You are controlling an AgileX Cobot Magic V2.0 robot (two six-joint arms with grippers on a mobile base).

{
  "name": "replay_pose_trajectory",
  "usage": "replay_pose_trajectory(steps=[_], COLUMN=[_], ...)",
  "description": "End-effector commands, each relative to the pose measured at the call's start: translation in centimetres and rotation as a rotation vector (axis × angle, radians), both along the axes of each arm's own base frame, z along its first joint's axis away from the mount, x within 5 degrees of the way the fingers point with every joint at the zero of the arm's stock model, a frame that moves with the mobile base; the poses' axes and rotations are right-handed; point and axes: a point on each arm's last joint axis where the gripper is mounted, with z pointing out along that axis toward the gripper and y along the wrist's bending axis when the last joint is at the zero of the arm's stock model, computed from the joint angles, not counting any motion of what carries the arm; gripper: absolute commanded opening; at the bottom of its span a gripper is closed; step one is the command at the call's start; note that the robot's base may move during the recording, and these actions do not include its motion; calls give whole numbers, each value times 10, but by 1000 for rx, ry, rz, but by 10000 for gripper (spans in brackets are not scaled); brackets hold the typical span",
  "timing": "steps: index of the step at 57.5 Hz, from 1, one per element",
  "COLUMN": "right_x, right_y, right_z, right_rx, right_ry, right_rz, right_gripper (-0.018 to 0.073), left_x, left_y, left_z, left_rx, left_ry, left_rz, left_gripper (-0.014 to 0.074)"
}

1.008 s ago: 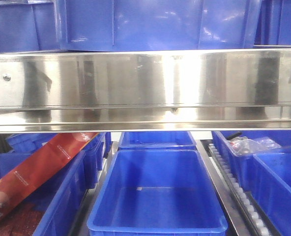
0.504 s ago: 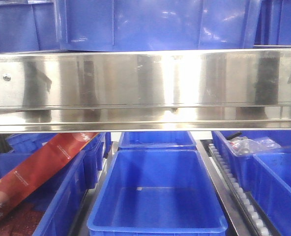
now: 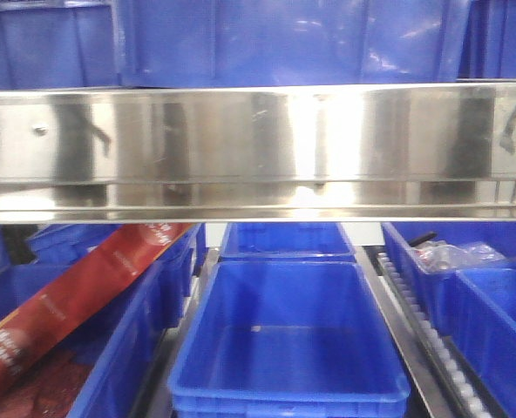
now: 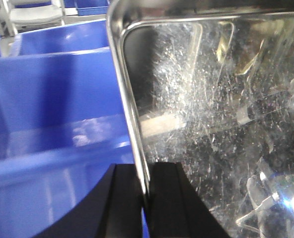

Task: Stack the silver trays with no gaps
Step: 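Turn the base away from the rack while holding the tray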

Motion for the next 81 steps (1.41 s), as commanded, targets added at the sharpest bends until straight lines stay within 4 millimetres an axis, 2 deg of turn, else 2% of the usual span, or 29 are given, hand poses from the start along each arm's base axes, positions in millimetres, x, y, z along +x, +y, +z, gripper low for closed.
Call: replay_pose_trajectory(steps=[1, 81], right_x=[-4, -4], right_y=[0, 0], right_z=[15, 15], right_rx=[6, 8], right_ry=[-87, -87], right_rz=[-2, -2], right_gripper=[-87, -87], left_x=[-7, -7], left_y=[2, 2], left_z=[15, 15], left_rx=[-21, -21], left_ry=[-62, -62], left_rz=[-24, -24], left_gripper=[-18, -18])
